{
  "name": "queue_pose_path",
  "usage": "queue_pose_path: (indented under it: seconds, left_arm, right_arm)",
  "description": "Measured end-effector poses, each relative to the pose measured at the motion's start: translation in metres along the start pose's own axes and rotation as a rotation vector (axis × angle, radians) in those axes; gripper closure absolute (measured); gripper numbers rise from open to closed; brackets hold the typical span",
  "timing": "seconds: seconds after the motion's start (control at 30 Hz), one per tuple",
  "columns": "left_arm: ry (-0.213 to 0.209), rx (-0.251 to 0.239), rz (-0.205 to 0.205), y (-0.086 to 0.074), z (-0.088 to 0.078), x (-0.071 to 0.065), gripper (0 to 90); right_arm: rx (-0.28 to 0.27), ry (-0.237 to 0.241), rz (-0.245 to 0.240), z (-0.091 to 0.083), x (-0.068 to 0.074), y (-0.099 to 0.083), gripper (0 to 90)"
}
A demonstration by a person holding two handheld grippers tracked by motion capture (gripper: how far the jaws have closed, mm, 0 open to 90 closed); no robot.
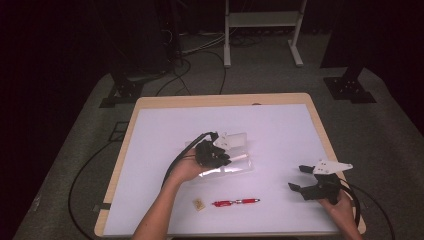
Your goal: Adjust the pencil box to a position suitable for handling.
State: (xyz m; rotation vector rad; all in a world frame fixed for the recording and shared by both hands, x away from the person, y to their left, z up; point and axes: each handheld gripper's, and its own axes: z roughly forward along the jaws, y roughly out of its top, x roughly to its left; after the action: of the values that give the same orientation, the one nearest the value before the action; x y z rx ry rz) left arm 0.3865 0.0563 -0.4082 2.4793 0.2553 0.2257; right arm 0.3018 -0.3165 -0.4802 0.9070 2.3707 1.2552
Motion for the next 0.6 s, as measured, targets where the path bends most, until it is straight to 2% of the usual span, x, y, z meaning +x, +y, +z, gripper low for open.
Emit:
queue_pose_path:
  seconds: [0.6]
  left_arm:
    - [-0.006,0.01,-0.018,-0.007,0.013,0.012,78.8]
  right_arm:
    - [0.001,0.0,-0.002,0.0,0.0,0.0,17.8]
